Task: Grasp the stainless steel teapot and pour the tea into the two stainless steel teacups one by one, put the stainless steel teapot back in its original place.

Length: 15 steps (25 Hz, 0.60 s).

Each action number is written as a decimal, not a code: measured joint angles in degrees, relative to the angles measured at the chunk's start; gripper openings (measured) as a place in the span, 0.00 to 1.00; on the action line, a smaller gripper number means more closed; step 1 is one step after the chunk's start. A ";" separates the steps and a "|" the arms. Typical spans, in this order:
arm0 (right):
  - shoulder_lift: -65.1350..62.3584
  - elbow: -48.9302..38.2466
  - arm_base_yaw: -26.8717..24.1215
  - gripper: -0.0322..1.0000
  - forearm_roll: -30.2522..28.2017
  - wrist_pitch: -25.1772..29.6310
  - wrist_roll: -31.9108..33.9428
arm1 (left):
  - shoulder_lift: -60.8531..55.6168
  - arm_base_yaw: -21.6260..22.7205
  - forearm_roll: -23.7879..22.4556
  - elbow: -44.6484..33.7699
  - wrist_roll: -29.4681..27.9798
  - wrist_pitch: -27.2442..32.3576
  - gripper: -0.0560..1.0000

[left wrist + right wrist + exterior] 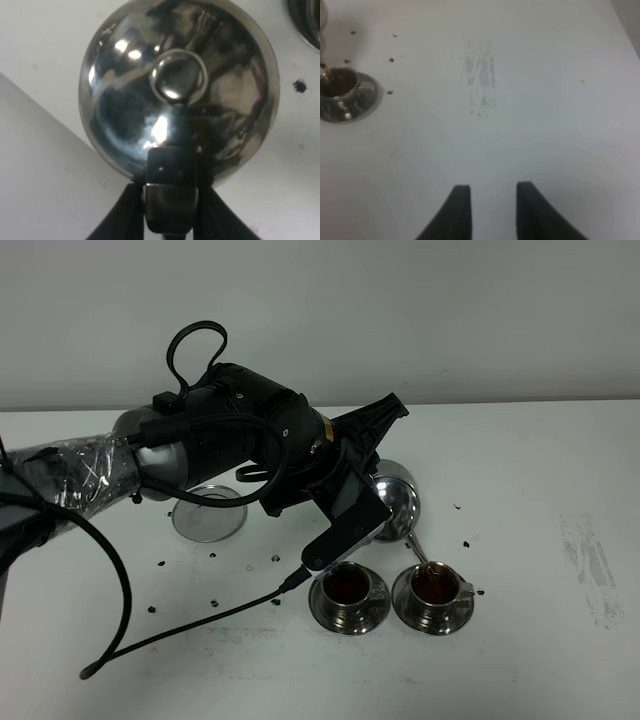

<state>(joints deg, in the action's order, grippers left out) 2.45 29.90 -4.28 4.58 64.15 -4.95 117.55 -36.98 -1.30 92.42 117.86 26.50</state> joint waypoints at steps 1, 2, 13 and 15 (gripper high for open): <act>0.00 0.00 0.00 0.25 0.00 0.00 0.00 | 0.00 0.00 -0.24 0.00 0.00 0.00 0.26; 0.00 0.00 0.00 0.25 0.00 0.00 0.00 | 0.00 0.00 -0.40 0.00 0.00 -0.02 0.26; 0.00 0.00 0.00 0.25 0.00 0.00 0.00 | 0.00 0.00 -1.62 0.00 0.00 -0.42 0.26; 0.00 0.00 0.00 0.25 0.00 0.00 0.00 | 0.00 0.00 -1.86 0.00 0.00 -0.42 0.26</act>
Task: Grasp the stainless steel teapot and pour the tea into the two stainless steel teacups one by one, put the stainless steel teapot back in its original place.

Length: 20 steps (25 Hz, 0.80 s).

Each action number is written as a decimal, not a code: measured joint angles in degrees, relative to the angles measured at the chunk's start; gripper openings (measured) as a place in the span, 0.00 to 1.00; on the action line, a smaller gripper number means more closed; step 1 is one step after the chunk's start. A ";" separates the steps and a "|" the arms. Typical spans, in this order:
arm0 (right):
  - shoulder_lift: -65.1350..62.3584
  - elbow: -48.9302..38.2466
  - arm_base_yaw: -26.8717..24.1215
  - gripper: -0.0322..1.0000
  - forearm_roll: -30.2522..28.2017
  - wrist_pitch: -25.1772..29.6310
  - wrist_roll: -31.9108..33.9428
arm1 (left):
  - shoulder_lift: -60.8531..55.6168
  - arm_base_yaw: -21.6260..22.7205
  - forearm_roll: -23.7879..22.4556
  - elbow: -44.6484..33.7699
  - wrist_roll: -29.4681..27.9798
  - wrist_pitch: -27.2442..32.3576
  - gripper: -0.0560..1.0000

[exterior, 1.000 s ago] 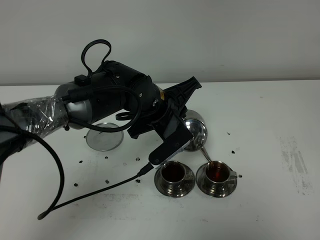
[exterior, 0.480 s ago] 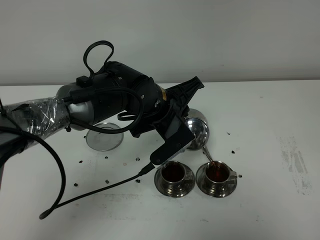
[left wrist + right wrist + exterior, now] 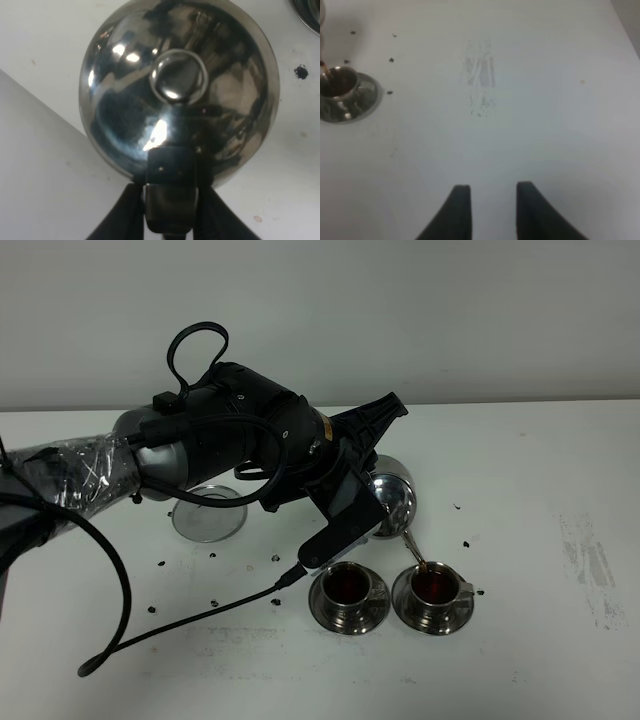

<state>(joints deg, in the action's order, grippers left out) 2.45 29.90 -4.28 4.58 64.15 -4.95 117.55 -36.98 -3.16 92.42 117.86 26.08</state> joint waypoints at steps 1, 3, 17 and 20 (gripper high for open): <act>0.00 0.00 0.00 0.25 0.00 0.00 0.00 | 0.00 0.00 -0.11 0.00 0.00 -0.02 0.26; 0.00 0.00 0.00 0.25 0.00 0.00 0.00 | 0.00 -0.07 -0.17 0.00 0.00 -0.06 0.26; 0.00 0.00 0.00 0.25 0.00 0.00 0.00 | 0.00 -0.64 0.75 0.00 -2.30 -1.02 0.26; 0.00 0.00 0.00 0.25 0.00 0.00 0.00 | 0.00 -0.52 1.00 0.00 -4.86 -1.02 0.26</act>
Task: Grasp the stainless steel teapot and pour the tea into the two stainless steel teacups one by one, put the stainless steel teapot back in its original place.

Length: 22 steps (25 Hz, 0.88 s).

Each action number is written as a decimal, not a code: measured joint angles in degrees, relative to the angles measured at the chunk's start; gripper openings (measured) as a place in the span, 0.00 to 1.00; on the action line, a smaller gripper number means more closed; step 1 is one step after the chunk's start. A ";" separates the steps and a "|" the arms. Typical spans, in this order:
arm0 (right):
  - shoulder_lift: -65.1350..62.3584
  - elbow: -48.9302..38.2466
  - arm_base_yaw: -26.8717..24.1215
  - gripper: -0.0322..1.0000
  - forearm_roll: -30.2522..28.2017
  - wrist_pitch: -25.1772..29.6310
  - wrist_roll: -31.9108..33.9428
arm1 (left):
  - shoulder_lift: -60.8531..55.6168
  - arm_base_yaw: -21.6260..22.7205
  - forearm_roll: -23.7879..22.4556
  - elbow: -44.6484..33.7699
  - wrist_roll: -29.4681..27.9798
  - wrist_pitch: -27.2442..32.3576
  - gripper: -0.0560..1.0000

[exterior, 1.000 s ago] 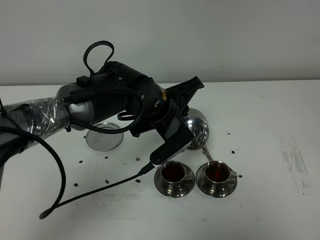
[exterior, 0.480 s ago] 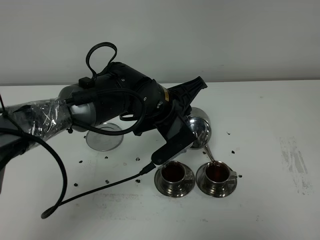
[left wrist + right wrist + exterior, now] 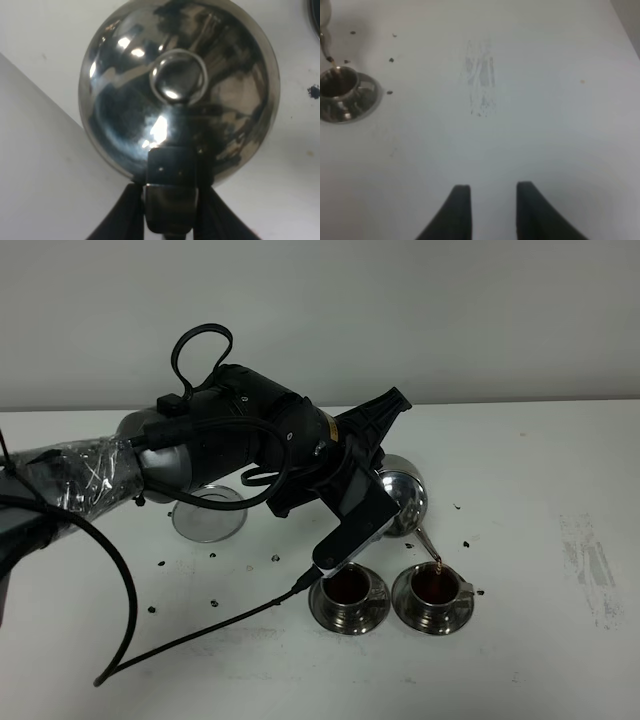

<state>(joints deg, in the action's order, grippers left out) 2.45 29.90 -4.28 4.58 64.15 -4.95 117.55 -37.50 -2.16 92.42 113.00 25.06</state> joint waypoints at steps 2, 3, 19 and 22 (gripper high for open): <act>0.00 0.00 0.00 0.25 0.00 0.00 0.00 | 0.00 0.07 0.58 0.00 -1.29 0.16 0.26; 0.00 0.00 0.00 0.25 0.00 0.00 0.00 | 0.00 0.07 0.84 0.00 -1.82 0.36 0.26; 0.00 0.00 0.00 0.25 0.00 0.00 0.00 | -1.66 2.67 3.32 0.00 -9.71 1.55 0.26; 0.00 0.00 0.00 0.25 0.00 0.00 0.00 | -2.54 3.23 6.41 0.00 -10.52 2.47 0.26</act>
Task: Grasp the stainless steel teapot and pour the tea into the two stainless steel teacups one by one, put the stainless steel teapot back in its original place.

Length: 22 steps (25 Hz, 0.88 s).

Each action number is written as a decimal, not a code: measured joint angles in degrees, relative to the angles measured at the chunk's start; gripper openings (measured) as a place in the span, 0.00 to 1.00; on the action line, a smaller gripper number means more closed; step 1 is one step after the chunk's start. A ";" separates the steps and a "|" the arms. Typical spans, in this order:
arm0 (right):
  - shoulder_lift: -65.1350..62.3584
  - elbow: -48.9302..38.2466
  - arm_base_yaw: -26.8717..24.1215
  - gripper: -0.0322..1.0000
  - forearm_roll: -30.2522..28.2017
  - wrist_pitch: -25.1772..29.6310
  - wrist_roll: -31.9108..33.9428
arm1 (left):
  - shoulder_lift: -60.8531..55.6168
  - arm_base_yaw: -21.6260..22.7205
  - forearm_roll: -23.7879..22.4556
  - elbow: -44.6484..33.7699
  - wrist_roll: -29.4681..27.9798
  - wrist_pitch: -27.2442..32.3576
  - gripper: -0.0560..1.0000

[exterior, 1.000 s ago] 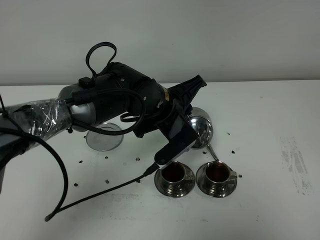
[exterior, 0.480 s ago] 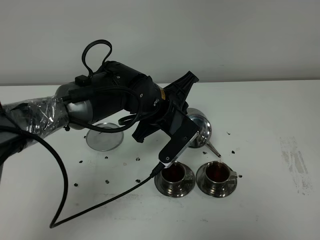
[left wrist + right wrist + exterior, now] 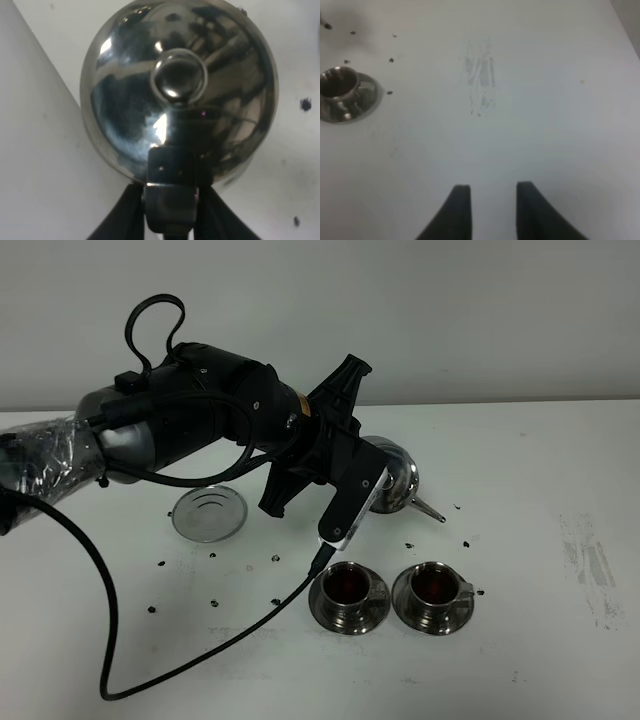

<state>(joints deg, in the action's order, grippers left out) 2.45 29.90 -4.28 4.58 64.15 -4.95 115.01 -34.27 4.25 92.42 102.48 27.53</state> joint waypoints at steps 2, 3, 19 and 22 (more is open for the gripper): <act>0.00 0.00 0.00 0.25 0.00 0.00 0.00 | -0.75 0.44 3.25 0.00 -0.74 0.81 0.26; 0.00 0.00 0.00 0.25 0.00 0.00 0.00 | -1.28 0.57 4.99 0.00 -1.39 0.96 0.26; 0.00 0.00 0.00 0.25 0.00 0.00 0.00 | -18.98 -1.50 30.99 -14.65 -11.97 -3.08 0.26; 0.00 0.00 0.00 0.25 0.00 0.00 0.00 | -22.64 -2.12 36.58 -20.42 -11.97 -4.60 0.26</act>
<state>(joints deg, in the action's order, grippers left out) 2.45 29.90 -4.28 4.58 64.15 -4.95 92.37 -36.39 40.84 72.00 90.51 22.93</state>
